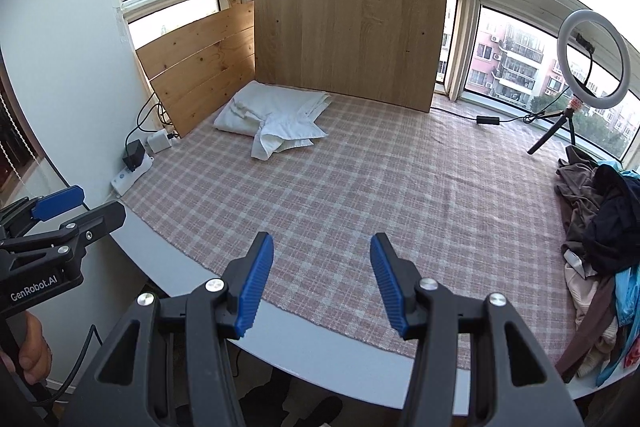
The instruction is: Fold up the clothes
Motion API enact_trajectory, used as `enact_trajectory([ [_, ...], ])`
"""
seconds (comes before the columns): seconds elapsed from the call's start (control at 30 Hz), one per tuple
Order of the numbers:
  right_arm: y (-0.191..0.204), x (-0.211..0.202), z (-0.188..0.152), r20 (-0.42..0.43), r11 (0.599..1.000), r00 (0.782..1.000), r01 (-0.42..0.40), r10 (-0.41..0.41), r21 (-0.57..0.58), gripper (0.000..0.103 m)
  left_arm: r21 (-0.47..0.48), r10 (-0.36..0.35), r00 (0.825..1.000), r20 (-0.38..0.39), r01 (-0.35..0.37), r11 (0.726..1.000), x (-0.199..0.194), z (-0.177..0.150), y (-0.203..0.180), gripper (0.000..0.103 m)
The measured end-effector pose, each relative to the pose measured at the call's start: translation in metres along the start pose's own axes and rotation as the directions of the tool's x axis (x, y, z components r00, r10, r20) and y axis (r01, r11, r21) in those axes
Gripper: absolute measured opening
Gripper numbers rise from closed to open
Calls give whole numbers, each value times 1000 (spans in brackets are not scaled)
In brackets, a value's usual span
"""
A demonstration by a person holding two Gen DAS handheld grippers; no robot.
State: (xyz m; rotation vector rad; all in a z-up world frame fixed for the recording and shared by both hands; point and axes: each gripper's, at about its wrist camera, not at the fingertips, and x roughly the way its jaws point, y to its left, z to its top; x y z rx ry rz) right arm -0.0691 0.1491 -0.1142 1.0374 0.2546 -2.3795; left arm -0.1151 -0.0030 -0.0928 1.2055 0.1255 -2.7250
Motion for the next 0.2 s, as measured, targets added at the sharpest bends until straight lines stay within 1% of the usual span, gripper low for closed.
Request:
enact_trajectory([
  [0.07,-1,-1,0,2,1000,1000,0,0,-1,50,19,11,1000,7,-11,1000,-1,0,-4,75],
  [0.2,-2,-3,-1,4,1000,1000,-1,1,-4,50,21,5,1000,18,-5,1000,-5,-1,-9,75],
])
